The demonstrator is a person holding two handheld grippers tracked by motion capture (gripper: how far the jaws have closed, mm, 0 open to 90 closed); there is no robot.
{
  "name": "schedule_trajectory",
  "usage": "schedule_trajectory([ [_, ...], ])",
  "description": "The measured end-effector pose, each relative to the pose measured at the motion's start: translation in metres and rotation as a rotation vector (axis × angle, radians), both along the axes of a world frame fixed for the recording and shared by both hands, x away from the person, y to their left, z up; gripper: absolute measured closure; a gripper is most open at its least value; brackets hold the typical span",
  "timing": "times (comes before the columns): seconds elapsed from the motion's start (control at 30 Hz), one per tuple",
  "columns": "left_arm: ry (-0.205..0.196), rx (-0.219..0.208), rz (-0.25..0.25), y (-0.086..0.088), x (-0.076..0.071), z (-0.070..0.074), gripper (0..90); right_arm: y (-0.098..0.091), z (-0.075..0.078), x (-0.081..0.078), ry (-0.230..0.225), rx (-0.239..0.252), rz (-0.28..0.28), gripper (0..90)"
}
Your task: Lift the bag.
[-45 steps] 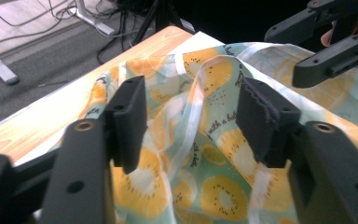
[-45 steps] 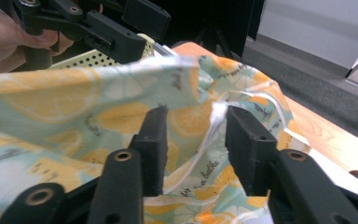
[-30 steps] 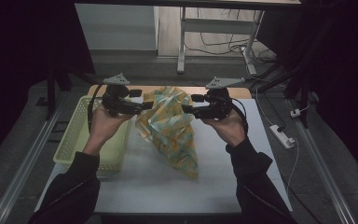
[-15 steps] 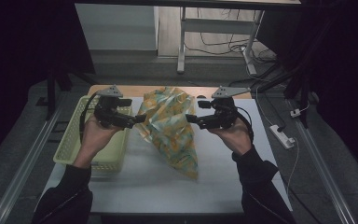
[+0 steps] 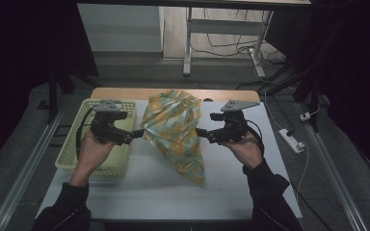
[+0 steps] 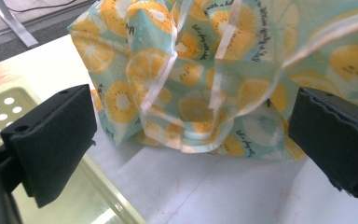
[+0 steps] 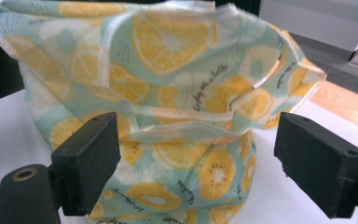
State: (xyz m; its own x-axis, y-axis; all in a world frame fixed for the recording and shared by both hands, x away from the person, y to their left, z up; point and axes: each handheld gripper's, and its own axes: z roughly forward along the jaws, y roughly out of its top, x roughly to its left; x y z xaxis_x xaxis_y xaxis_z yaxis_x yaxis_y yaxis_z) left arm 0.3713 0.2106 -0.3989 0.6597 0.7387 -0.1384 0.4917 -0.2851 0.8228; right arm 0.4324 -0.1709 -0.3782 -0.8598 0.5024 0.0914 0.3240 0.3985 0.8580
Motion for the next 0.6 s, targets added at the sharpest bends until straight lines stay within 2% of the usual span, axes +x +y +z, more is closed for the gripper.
schedule_trajectory([
  [0.23, -0.004, -0.011, 0.0, 0.007, -0.014, -0.004, 0.9, -0.002, -0.011, 0.0, 0.007, -0.017, -0.001, 11.3],
  [0.37, -0.001, -0.012, 0.005, 0.012, -0.023, -0.012, 0.0, -0.003, -0.015, -0.003, 0.005, -0.034, 0.004, 8.8],
  [0.6, 0.009, -0.046, -0.001, 0.02, -0.036, -0.024, 0.0, -0.006, -0.023, -0.008, -0.006, -0.06, 0.0, 3.2],
])
